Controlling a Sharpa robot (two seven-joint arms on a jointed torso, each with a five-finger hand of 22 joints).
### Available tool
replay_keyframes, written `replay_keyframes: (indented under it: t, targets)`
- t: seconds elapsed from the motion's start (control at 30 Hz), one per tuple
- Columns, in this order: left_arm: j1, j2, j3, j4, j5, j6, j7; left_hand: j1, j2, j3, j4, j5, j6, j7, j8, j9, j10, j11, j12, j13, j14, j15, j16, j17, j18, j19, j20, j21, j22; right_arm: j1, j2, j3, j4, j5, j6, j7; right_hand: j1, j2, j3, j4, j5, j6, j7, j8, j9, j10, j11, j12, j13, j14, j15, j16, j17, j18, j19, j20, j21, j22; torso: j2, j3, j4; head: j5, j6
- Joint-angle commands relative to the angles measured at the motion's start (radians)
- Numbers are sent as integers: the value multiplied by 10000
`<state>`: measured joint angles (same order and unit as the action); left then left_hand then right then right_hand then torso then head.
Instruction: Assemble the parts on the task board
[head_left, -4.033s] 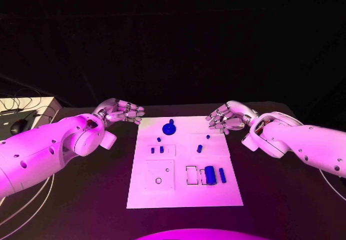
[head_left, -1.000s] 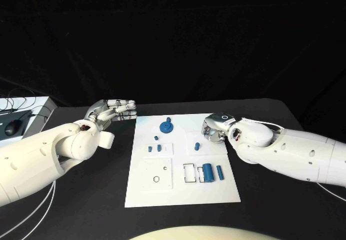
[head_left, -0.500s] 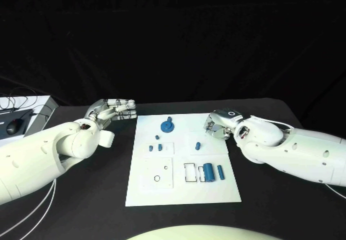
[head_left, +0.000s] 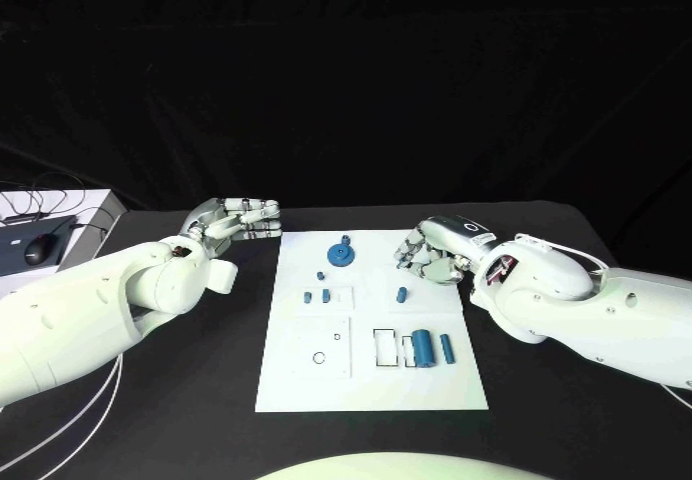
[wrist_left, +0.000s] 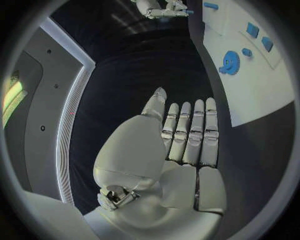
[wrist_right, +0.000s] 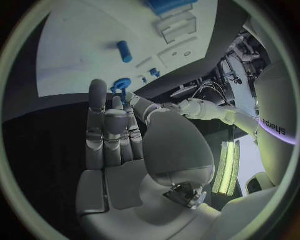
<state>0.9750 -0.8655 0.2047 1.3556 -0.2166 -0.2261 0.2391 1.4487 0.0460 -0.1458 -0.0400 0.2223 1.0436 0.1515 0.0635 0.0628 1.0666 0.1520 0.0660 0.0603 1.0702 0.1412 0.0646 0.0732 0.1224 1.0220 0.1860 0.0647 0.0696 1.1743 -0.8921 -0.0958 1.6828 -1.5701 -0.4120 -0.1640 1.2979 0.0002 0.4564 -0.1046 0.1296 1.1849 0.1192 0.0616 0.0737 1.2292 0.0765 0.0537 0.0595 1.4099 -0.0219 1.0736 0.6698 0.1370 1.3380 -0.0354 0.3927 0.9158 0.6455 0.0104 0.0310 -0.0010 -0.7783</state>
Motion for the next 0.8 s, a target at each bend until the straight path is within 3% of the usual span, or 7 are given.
replay_keyframes:
  t: [0.03, 0.3, 0.4, 0.8]
  targets:
    - [-4, 66, 6, -3, 34, 28, 97, -83, -4, 51, 1, -43, -29, 39, -9, -10, -62, 20, -20, -12, -12, 20, -28, 8, -13, 15, 24, 25, -11, -94, 106, -5, 263, 560, -436, 597, 193, 132, -57, -11, 43, -31, 41, 35, 12, 53, -87, 50, 7, 16, -28, -3, 16, 142, 102, -8, -182, 189, -15, -11, 1, 152, -24]
    - [-3, 198, 5, -17, 34, -113, 211, -96, -28, 59, 5, -45, -36, 28, -10, -11, -68, 20, -16, -12, -22, 24, -26, 8, -11, 5, 31, 25, -12, -508, 741, -95, 450, -62, -311, 522, 182, 125, -58, -29, 51, -24, 40, 34, 11, 56, -89, 49, 6, 21, -30, -15, 2, 141, 145, -11, -289, 297, 3, -17, 12, 525, -112]
    - [-3, 243, 5, -9, 33, -201, 281, -89, -27, 75, 5, -39, -22, 20, -9, -11, -55, 16, -15, -12, -18, 21, -27, 10, -7, 6, 32, 26, -11, -700, 1039, -134, 403, -325, -186, 449, 183, 125, -55, -33, 47, -27, 43, 35, 9, 43, -85, 51, 7, 20, -28, -16, 0, 140, 146, -10, -305, 312, 11, -15, 16, 604, -159]
    - [1, 455, 2, -3, 32, -469, 461, -83, -30, 97, 8, -42, -12, 20, -10, -11, -43, 13, -17, -12, -29, 23, -29, 7, -5, 3, 36, 25, -12, -1333, 2125, -274, -139, -1265, 218, -27, 163, 140, -39, -98, 45, -20, 49, 35, 5, 52, -88, 45, 5, 29, -21, -19, -36, 138, 191, -8, -491, 486, 7, -15, 28, 994, -478]
